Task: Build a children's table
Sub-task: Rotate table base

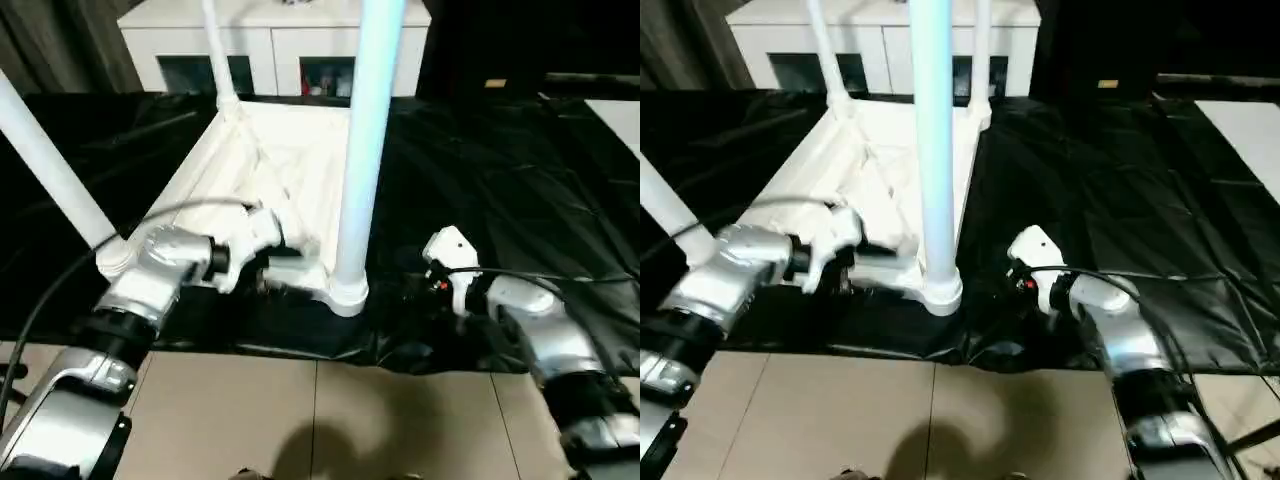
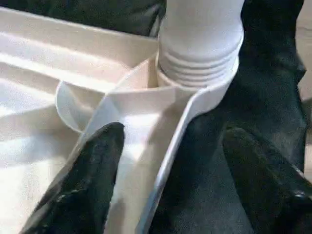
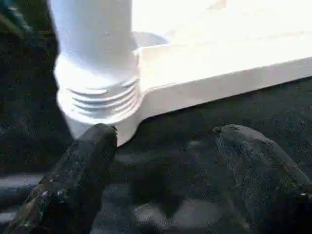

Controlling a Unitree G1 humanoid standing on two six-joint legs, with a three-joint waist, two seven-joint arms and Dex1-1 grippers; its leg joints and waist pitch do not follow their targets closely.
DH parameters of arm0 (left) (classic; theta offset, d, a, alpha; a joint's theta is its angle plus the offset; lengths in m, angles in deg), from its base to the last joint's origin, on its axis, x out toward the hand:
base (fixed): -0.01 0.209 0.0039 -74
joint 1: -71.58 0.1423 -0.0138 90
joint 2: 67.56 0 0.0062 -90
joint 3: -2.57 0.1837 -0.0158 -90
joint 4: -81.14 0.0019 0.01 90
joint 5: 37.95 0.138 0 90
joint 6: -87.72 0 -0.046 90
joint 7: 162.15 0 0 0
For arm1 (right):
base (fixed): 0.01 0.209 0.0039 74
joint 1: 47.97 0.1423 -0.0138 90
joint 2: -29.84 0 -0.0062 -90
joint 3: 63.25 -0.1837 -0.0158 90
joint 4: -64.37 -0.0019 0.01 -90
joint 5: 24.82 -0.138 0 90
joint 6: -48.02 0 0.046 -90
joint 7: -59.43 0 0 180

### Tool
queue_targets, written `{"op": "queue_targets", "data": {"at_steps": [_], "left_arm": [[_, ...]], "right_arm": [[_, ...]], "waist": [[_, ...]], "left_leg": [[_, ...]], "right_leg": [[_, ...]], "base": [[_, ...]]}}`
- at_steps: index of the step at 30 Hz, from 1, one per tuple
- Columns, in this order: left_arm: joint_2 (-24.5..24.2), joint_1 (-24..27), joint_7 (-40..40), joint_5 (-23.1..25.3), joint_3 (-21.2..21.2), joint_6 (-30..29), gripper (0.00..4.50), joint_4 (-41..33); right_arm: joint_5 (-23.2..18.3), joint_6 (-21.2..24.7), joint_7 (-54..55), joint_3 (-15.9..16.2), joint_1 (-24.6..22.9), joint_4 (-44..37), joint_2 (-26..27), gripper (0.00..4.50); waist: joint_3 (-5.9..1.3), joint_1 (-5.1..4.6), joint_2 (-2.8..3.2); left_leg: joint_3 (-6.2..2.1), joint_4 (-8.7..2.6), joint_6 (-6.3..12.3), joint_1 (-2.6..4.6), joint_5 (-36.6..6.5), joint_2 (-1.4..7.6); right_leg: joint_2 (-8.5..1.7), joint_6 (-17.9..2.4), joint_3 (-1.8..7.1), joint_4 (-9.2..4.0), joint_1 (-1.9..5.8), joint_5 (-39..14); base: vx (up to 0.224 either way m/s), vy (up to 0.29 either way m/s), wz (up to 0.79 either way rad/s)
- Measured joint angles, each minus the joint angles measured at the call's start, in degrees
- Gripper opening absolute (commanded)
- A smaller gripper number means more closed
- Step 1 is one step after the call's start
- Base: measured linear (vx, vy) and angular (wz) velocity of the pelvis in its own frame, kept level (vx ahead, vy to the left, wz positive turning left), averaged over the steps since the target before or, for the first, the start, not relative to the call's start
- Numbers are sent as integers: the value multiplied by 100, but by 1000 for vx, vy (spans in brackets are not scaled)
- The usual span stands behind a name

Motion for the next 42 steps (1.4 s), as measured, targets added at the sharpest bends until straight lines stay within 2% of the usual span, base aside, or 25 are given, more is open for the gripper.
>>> {"op": "queue_targets", "data": {"at_steps": [5, 9, 13, 20, 28, 34, 37, 42], "left_arm": [[104, -222, 87, 220, 48, 359, 276, 553], [202, -349, 29, 285, 59, 657, 260, 910], [271, -568, -103, 397, 104, 986, 217, 1316], [365, -940, -269, 671, 209, 1371, 167, 2031], [432, -1272, -313, 1017, 370, 1603, 84, 2556], [471, -1378, -299, 1221, 390, 1750, 29, 2750], [531, -1424, -279, 1279, 434, 1783, 18, 2788], [522, -1409, -232, 1445, 488, 1778, 1, 2756]], "right_arm": [[-28, 312, -191, 126, -102, -449, -66, 382], [-48, 511, -245, 175, -140, -695, -187, 382], [-89, 673, -423, 265, -203, -871, -282, 382], [-109, 818, -579, 298, -264, -992, -461, 382], [-111, 922, -653, 331, -278, -1186, -513, 382], [-110, 937, -652, 357, -277, -1188, -593, 382], [-110, 938, -641, 357, -276, -1188, -591, 382], [-95, 937, -448, 356, -251, -1178, -536, 382]], "waist": [[0, 5, -1], [-1, 11, -2], [-1, 33, -3], [-1, 86, -3], [-3, 128, 0], [-22, 126, 29], [-26, 114, 35], [-33, 18, 33]], "left_leg": [[-1, -2, 0, -1, 0, -2], [-1, -2, 0, -2, 0, -4], [-1, -2, 0, -5, 0, -3], [1, -2, 0, -4, 0, -3], [0, -2, 0, 1, 0, -4], [0, -2, 0, 3, 0, -4], [2, -2, 0, 4, 0, -4], [1, -2, 0, 15, 0, -5]], "right_leg": [[-1, 1, 2, -1, 2, -1], [-2, 1, 3, -2, 4, 0], [-2, 2, 1, -2, 4, -1], [-3, 2, 4, -7, 5, -1], [-3, 1, 3, -4, 10, -1], [-3, 1, 4, -9, 12, -2], [-3, 2, 6, -10, 12, -1], [-3, 2, 5, -6, 14, -1]], "base": [[0, 0, 0], [0, 0, 0], [0, 0, 0], [0, 0, 0], [0, 0, 0], [0, 0, 0], [0, 0, 0], [0, 0, 0]]}}
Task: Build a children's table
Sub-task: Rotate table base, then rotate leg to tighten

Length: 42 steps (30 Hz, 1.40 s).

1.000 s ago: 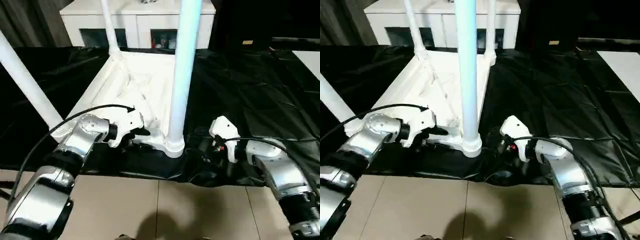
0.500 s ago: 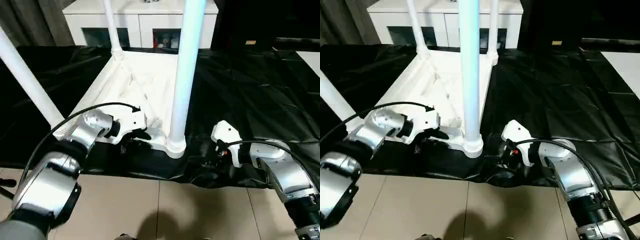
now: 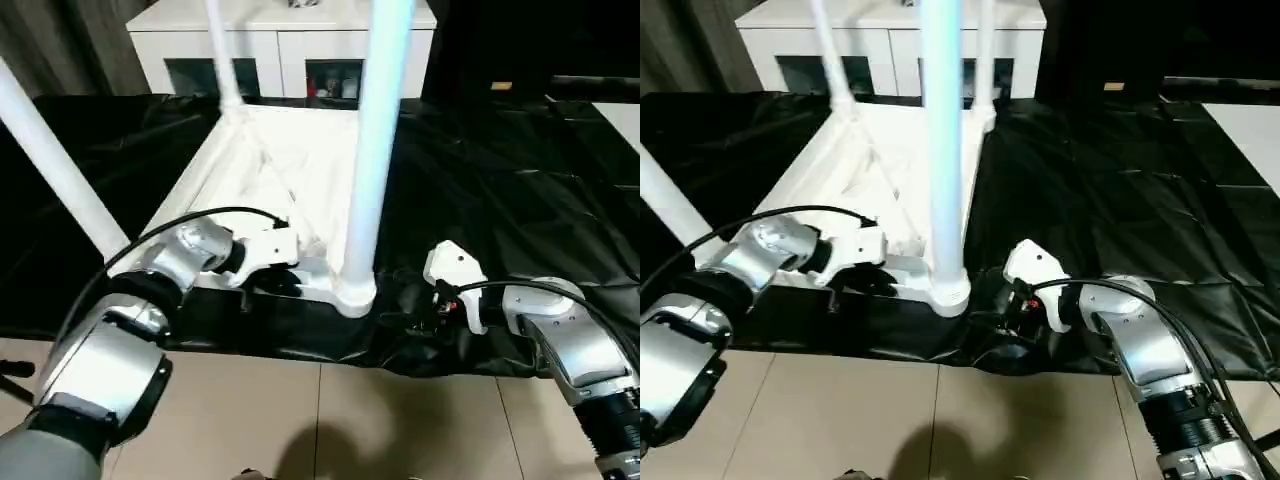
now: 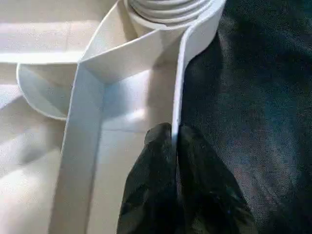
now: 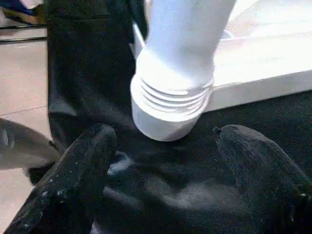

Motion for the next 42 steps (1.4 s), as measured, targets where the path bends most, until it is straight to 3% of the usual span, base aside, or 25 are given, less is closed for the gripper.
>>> {"op": "queue_targets", "data": {"at_steps": [5, 12, 16, 23, 25, 26, 29, 30, 37, 42], "left_arm": [[168, 432, 93, -439, -475, -933, 1, -591], [344, 1446, 602, -1013, -919, -1771, 1, -2143], [261, 1835, 550, -1066, -906, -1733, 1, -2747], [-105, 2318, 468, -913, -736, -2374, 1, -3964], [-106, 2324, 525, -889, -722, -2523, 1, -4063], [-103, 2321, 547, -892, -726, -2640, 45, -4104], [-99, 2319, 559, -908, -735, -2971, 59, -4139], [-99, 2319, 589, -901, -733, -2998, 86, -4137], [-130, 2307, 657, -820, -685, -3095, 86, -4096], [-94, 2304, 655, -951, -742, -3045, 41, -4044]], "right_arm": [[19, 35, 455, -131, 235, 229, 153, 382], [5, 211, 641, -206, 243, 258, 311, 382], [5, 216, 662, -177, 380, 386, 359, 382], [-11, 64, 494, -31, 512, 548, 453, 382], [-8, 64, 487, -10, 558, 591, 452, 382], [-9, 64, 484, 3, 575, 626, 452, 382], [-10, 50, 484, 9, 596, 661, 448, 382], [-9, 44, 484, 9, 600, 664, 444, 382], [-12, -27, 486, 7, 702, 749, 481, 382], [-136, -133, 380, -4, 843, 790, 509, 382]], "waist": [[-17, -69, 8], [-12, -169, -63], [-14, -157, -99], [-14, -192, -159], [-13, -191, -174], [-18, -190, -184], [-22, -186, -198], [-21, -183, -199], [-19, -182, -211], [-23, -161, -218]], "left_leg": [[-2, -2, 0, 18, 0, -19], [-30, -4, 0, -6, 0, -23], [-49, -12, 0, -10, 0, -24], [-48, -24, -1, -7, -1, -23], [-48, -25, -1, -7, -1, -23], [-47, -25, -1, -5, -1, -24], [-47, -25, -1, -6, 0, -28], [-48, -25, -1, -6, -1, -28], [-54, -25, -1, -6, 0, -36], [-59, -25, -1, -8, 0, -38]], "right_leg": [[-10, 3, 10, 2, 5, -2], [-5, 4, 3, 4, -4, -2], [0, 9, -4, 2, -20, -6], [2, 28, 0, -2, -23, -18], [3, 28, -1, -1, -24, -18], [3, 28, -1, 0, -24, -18], [2, 28, 3, 1, -24, -18], [2, 28, 3, 1, -24, -18], [1, 28, 7, 1, -23, -17], [1, 27, 4, 3, -18, -16]], "base": [[0, 0, 0], [0, 0, 0], [0, 0, 0], [0, 0, 0], [0, 0, 0], [0, 0, 0], [0, 0, 0], [0, 0, 0], [0, 0, 0], [0, 0, 0]]}}
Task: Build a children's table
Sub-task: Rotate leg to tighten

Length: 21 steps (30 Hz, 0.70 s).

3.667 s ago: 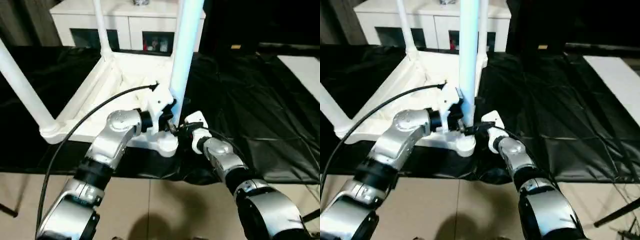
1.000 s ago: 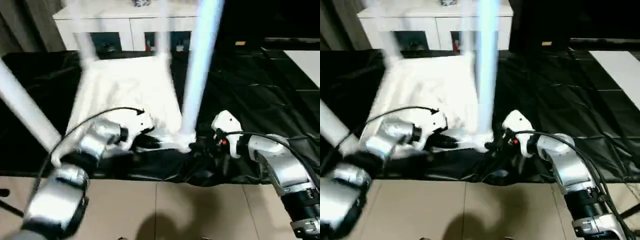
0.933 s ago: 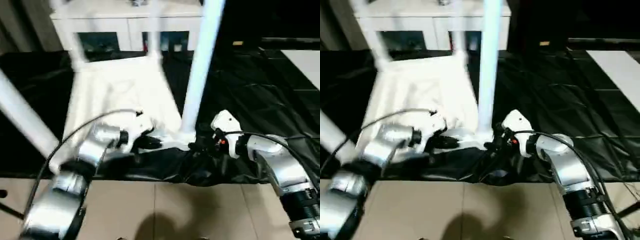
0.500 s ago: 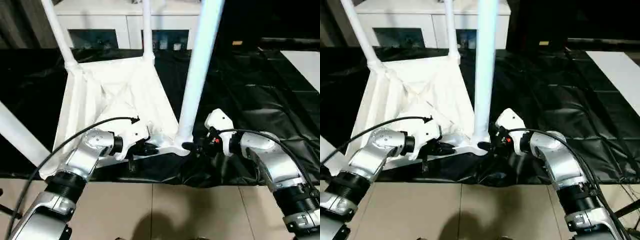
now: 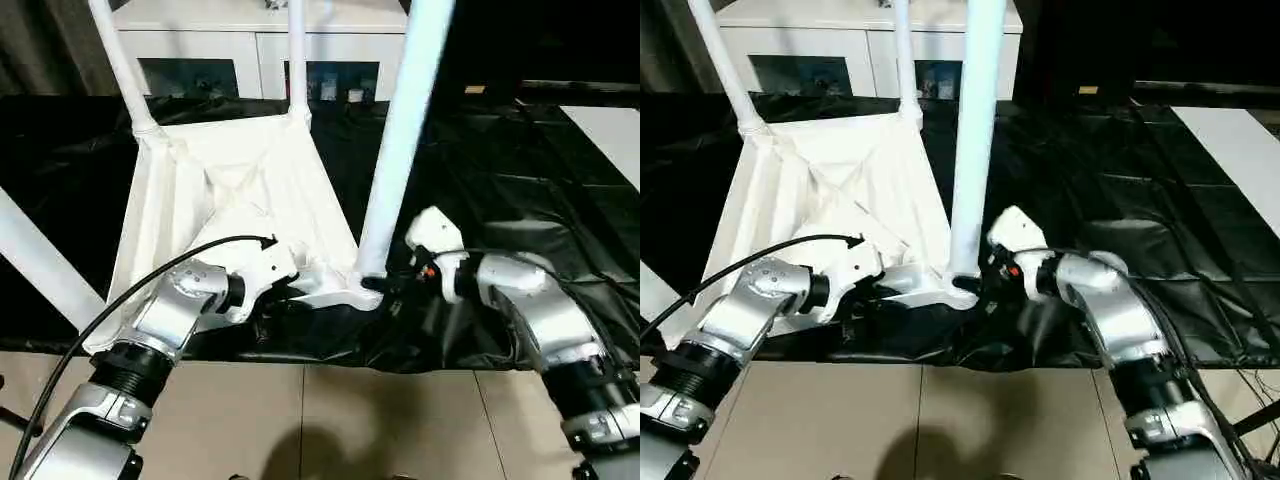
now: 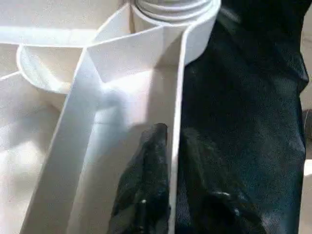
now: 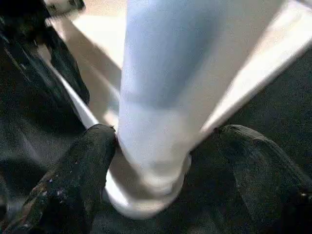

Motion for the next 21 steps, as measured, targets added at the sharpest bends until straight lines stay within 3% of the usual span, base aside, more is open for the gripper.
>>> {"op": "queue_targets", "data": {"at_steps": [6, 14, 15, 21], "left_arm": [[0, -12, -138, -46, -6, 123, 4, 64], [35, -31, -205, -64, 9, 181, 1, 115], [35, -32, -205, -64, 9, 183, 0, 118], [28, -34, -209, -64, 8, 188, 0, 128]], "right_arm": [[35, -155, -28, 77, 87, 516, 123, 382], [224, -338, -4, 251, 211, 1062, 249, 382], [225, -338, -5, 251, 211, 1110, 272, 352], [216, -448, -43, 262, 251, 1262, 308, 302]], "waist": [[-3, 4, 1], [-6, -5, 5], [-6, -7, 6], [-6, -11, 6]], "left_leg": [[-1, 0, 0, -3, 0, -6], [-2, 0, 0, -3, 0, -6], [-2, 0, 0, -3, 0, -6], [-2, 0, 0, -1, 0, -6]], "right_leg": [[-3, 1, 3, -7, 5, -1], [-3, 1, 1, -11, 8, -1], [-3, 1, 1, -11, 8, -1], [-3, 0, 1, -9, 9, -1]], "base": [[0, 0, 0], [0, 0, 0], [0, 0, 0], [0, 0, 0]]}}
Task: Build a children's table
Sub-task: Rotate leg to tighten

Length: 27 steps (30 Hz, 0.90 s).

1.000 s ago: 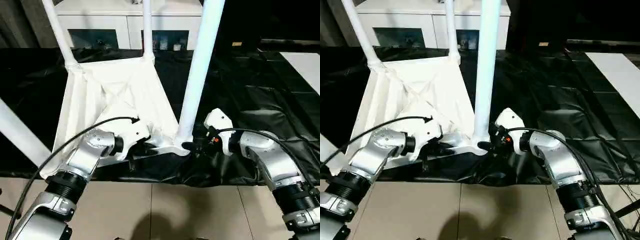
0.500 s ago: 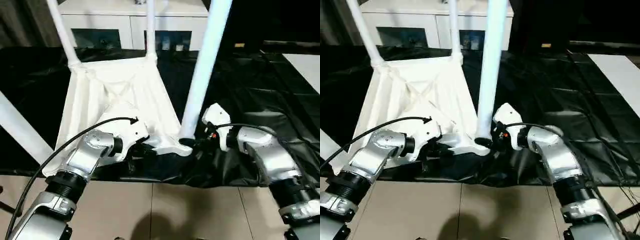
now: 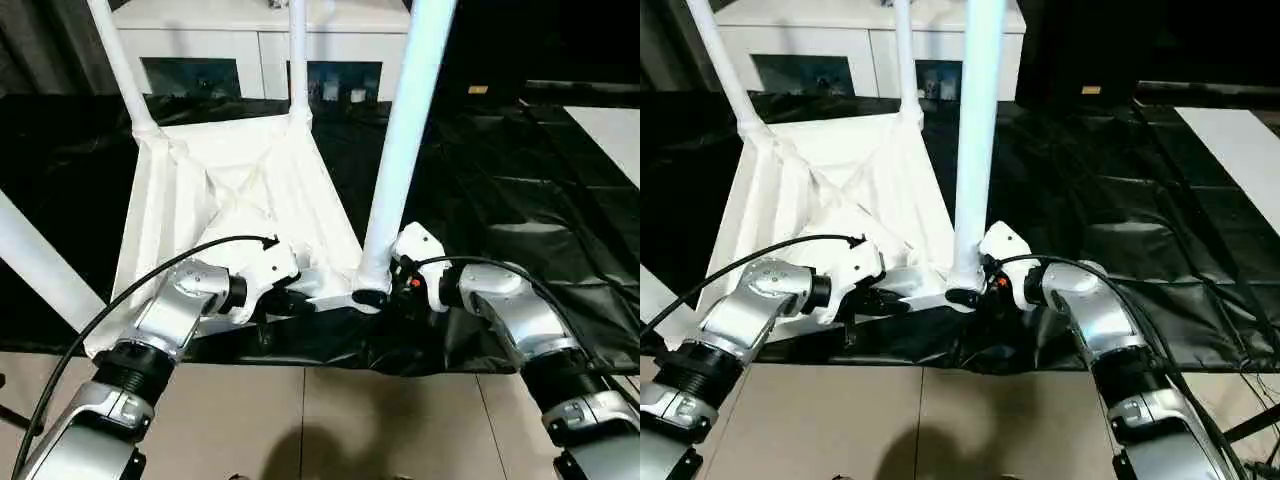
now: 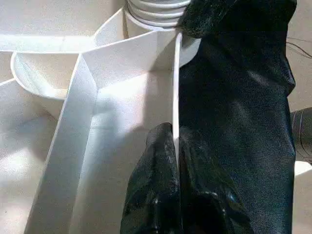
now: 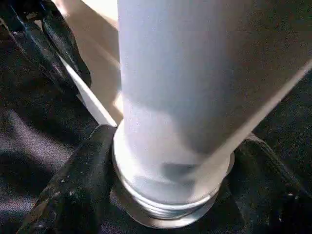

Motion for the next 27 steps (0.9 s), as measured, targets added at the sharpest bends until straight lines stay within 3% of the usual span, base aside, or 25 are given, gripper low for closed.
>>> {"op": "queue_targets", "data": {"at_steps": [10, 13, 17, 20, 27], "left_arm": [[-13, 4, -2, -13, -11, -1, 0, 7], [39, 34, 75, -29, -62, -27, 0, -3], [416, 25, 765, -20, -292, -210, 0, 87], [755, -130, 1289, -12, -335, -351, 0, 290], [1573, -553, 2310, 119, -387, -635, 0, 967]], "right_arm": [[-63, -71, -86, -18, 89, 199, 39, 275], [-95, -48, 70, -159, 82, 307, 206, 275], [-96, 48, 1524, -602, 68, 573, 821, 274], [-57, 44, 2469, -817, -34, 579, 1151, 274], [273, -186, 4534, -1093, 9, 927, 1746, 274]], "waist": [[0, -13, 0], [-1, -36, -2], [-2, -97, -3], [-7, -64, -9], [-60, -11, 58]], "left_leg": [[0, 0, 0, 2, 0, 0], [0, 0, 0, 5, 0, 1], [-11, 0, -1, 7, 0, -2], [-14, -2, -2, 23, 0, -5], [-28, -15, -1, 22, 0, -17]], "right_leg": [[0, -1, 0, 3, -1, 1], [1, -2, 0, 6, -1, 1], [2, -6, -2, 6, -2, 4], [2, 0, -1, 5, 1, 0], [-6, 31, 5, -48, 22, -18]], "base": [[0, 0, 0], [0, 0, 0], [0, 0, 0], [0, 0, 0], [0, 0, 0]]}}
